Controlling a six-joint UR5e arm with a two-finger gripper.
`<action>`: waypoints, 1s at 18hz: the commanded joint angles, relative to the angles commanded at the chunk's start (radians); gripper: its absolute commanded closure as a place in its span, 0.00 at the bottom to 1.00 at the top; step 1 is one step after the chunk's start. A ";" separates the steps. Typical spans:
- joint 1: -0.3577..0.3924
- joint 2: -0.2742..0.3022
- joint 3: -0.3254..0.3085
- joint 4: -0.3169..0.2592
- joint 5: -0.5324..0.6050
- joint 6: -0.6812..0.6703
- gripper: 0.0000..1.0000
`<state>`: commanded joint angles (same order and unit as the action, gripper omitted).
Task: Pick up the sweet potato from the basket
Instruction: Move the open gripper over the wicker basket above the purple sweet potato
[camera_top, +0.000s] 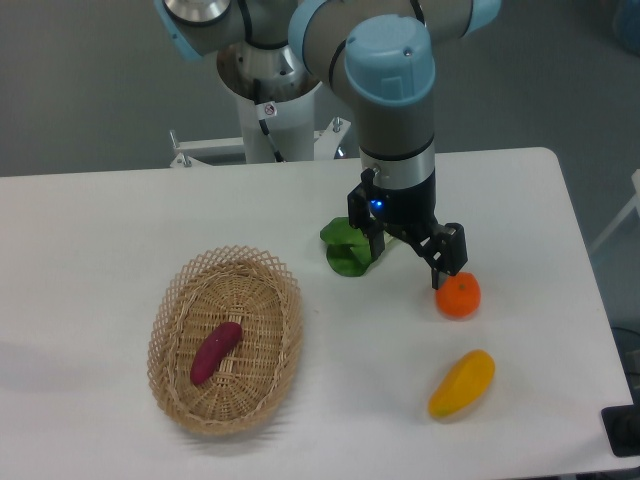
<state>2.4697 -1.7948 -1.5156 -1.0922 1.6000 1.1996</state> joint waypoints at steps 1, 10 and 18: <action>0.000 0.000 0.002 0.000 -0.009 0.000 0.00; -0.090 -0.005 -0.051 0.012 -0.037 -0.125 0.00; -0.250 -0.084 -0.100 0.170 -0.083 -0.563 0.00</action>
<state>2.2198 -1.8790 -1.6152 -0.9222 1.5171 0.6368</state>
